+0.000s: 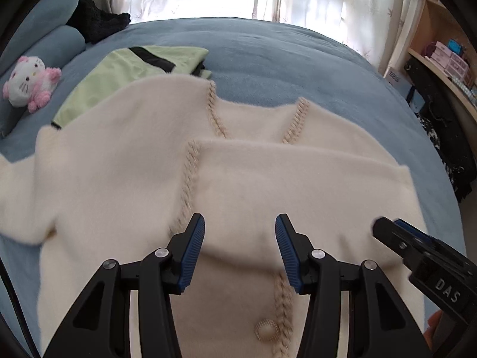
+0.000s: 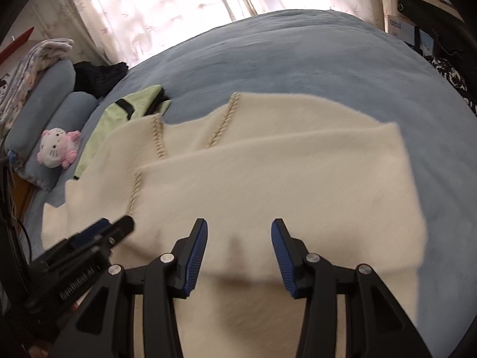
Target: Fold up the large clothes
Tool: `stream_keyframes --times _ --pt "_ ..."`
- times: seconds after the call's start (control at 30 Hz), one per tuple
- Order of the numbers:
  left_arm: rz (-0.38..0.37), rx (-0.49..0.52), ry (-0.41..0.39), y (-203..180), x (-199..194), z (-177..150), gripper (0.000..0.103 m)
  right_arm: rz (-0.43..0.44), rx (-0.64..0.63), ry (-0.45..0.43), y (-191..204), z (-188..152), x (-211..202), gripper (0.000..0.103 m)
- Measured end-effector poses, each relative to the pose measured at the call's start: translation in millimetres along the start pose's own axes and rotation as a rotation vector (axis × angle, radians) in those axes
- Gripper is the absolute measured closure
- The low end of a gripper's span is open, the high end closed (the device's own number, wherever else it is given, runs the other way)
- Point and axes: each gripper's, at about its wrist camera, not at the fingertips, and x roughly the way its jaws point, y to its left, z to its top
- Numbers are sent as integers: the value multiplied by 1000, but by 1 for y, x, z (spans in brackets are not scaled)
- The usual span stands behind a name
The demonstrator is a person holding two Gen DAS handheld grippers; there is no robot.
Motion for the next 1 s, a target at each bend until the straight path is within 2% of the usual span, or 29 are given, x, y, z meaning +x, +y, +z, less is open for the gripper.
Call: stream_keyframes --times 0.2,0.43,0.6,0.67,0.73,1.0 --pt "-5 1 34 -4 16 -26 55 11 14 47 -6 -20 16 58" --pt "-9 10 55 3 41 -29 55 -22 56 38 -45 -29 20 61" --pt "-8 35 58 11 41 -28 53 -160 53 -15 -87 -32 -1 61" --pt "9 40 54 16 41 -26 53 -177 79 -32 -108 -34 -10 67" --pt "14 36 52 20 41 -25 53 -162 94 -31 -120 -36 -13 81" --pt "11 31 64 28 46 -22 49 -201 83 -44 -125 -45 -17 83"
